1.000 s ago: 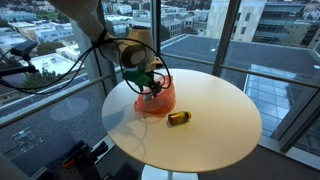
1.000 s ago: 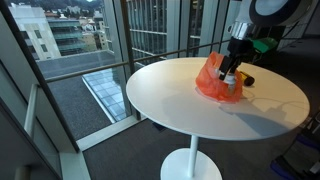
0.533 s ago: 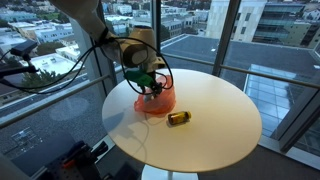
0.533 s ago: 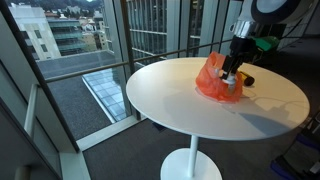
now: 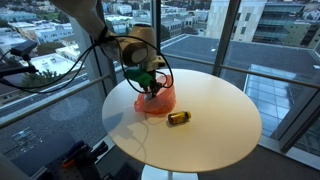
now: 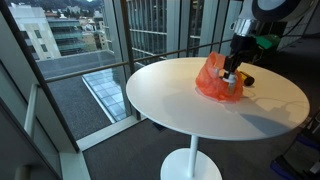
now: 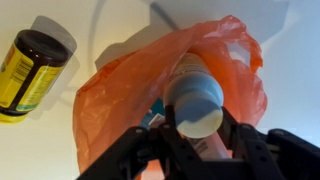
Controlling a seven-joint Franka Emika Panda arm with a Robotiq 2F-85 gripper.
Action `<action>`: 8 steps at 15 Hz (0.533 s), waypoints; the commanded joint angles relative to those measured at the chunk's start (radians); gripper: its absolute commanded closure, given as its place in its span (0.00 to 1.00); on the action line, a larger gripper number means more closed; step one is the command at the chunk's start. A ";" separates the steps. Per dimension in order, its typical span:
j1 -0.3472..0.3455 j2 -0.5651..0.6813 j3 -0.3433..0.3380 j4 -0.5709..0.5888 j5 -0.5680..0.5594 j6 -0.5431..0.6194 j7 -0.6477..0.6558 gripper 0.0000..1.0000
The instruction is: Pick up the white medicine bottle and put it on the table
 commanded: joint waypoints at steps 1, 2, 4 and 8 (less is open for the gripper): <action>-0.003 -0.041 -0.001 -0.008 0.006 -0.030 -0.013 0.81; -0.002 -0.053 -0.001 -0.010 0.008 -0.031 -0.011 0.81; -0.001 -0.077 0.000 -0.012 0.009 -0.033 -0.009 0.81; -0.001 -0.155 0.001 -0.022 0.028 -0.070 -0.023 0.81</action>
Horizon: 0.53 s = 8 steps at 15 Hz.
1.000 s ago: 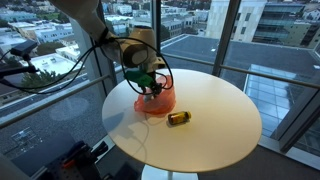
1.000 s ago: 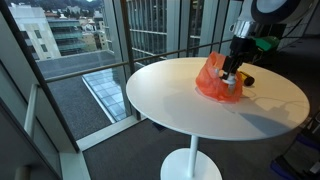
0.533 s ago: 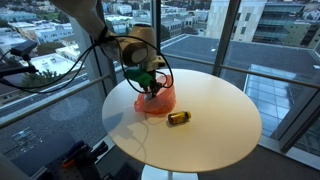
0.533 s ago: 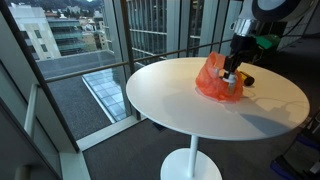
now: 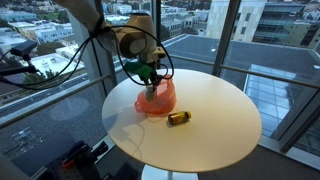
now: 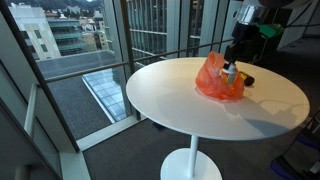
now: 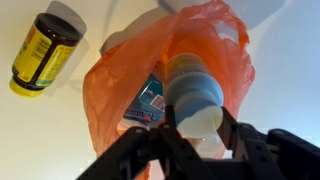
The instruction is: Pick up the white medicine bottle and put it on the table
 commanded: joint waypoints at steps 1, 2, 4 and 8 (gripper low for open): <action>0.000 -0.105 -0.003 -0.025 0.025 -0.063 -0.019 0.81; 0.001 -0.131 -0.007 -0.030 0.021 -0.080 -0.016 0.81; 0.000 -0.179 -0.019 -0.042 0.010 -0.109 -0.007 0.81; -0.010 -0.267 -0.055 -0.070 0.003 -0.146 -0.007 0.81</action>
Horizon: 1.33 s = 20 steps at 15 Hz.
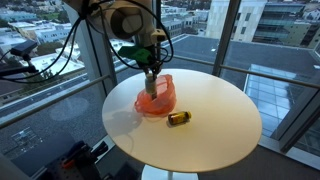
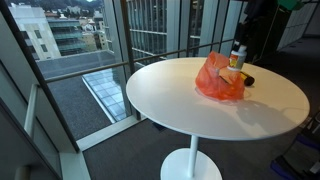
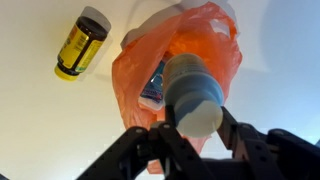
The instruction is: Pick up the white medicine bottle and put it on the table
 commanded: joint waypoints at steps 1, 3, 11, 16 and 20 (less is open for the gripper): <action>-0.013 -0.103 -0.038 -0.053 0.000 -0.036 -0.006 0.81; -0.025 -0.132 -0.063 -0.070 -0.005 -0.042 -0.003 0.81; -0.090 -0.129 -0.150 -0.154 -0.013 0.008 -0.018 0.81; -0.096 -0.070 -0.163 -0.218 -0.007 0.127 -0.015 0.81; -0.101 0.014 -0.162 -0.207 -0.017 0.172 0.010 0.81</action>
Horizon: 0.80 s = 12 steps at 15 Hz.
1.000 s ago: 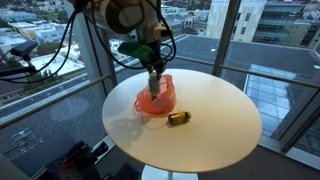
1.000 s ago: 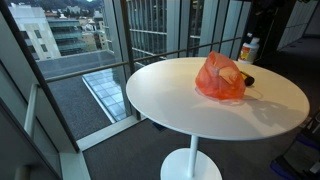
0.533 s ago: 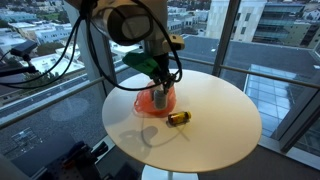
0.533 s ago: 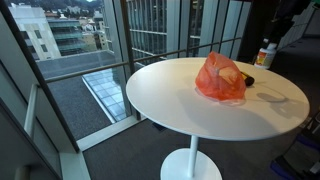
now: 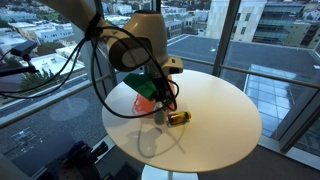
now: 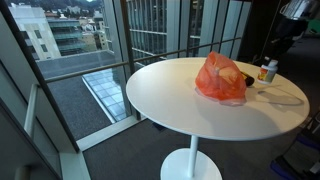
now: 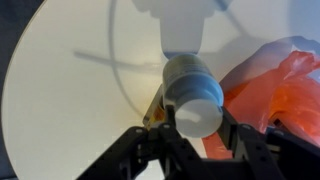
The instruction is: Pick up the white medicine bottle and put it on the table
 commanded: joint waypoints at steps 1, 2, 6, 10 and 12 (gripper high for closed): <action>-0.010 0.068 -0.003 0.025 -0.009 0.029 0.012 0.81; -0.012 0.086 -0.004 0.032 -0.007 0.021 0.013 0.81; -0.019 0.127 -0.003 0.044 -0.003 0.012 0.007 0.81; -0.019 0.101 0.003 0.039 -0.001 0.003 -0.005 0.23; -0.012 0.066 0.006 0.037 -0.016 -0.014 0.006 0.08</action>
